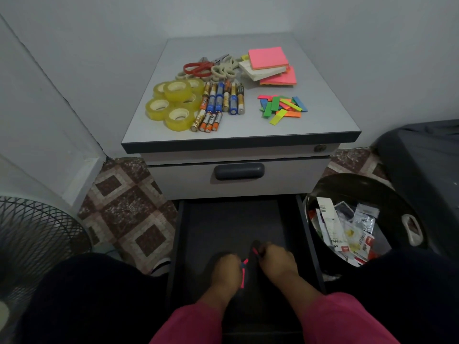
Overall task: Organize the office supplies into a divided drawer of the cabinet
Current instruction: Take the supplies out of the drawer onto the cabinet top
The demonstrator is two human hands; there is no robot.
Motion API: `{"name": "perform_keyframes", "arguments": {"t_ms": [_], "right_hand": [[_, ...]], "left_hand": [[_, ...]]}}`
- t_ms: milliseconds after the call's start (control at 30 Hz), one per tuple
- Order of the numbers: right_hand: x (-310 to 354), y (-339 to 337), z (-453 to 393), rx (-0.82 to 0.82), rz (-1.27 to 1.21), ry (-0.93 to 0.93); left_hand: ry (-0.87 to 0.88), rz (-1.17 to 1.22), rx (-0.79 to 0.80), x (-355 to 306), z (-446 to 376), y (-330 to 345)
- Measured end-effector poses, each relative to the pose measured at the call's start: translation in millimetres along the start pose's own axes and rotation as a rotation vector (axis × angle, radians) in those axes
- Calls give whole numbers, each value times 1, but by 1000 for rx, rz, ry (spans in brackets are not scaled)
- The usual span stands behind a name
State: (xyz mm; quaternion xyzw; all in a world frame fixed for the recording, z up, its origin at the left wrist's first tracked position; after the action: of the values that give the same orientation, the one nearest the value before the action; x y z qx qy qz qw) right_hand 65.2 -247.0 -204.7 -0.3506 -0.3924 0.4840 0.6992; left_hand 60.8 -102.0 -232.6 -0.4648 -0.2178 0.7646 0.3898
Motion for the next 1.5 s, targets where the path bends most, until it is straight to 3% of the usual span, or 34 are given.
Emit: {"name": "perform_keyframes", "arguments": {"t_ms": [167,267,333,433,533,700,1000,1200,1300,1500], "right_hand": [[-4,-1,-2,22,-24,14],[-5,1,-4,37,-39,29],[-6,2,-3,35,-42,34],[-6,2,-2,25,-32,25],[-5,3,-1,25,-28,15],[-8,2,-2,10,-32,21],[-6,-1,0,-1,-44,11],[-6,-14,2,-23,-228,42],[-1,-32,3,-125,-425,49],[24,-118,31,-460,-674,-95]], "left_hand": [[-78,494,-71,14,-9,-16],[-124,637,-125,20,-7,-31],[-128,548,-72,22,-7,-27],[-122,185,50,18,5,-9],[-63,-113,40,5,17,2],[-20,-215,12,-5,18,15],[-50,-14,51,7,9,11],[-31,608,-82,-1,-4,-21],[5,809,-110,-21,1,-46],[235,879,-207,-80,23,-110]]}}
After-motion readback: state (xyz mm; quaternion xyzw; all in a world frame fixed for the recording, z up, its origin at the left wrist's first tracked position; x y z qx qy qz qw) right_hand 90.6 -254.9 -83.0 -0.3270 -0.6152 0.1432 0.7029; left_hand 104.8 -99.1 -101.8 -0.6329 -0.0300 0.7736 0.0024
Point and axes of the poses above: each hand's wrist, its own z-axis away from the middle knuckle, its own y-axis out of the palm, x = y × z, the point moved 10 cm from there along -z, towards the middle knuckle, and after that the axes turned 9 degrees about z, right-handed, at the moved point
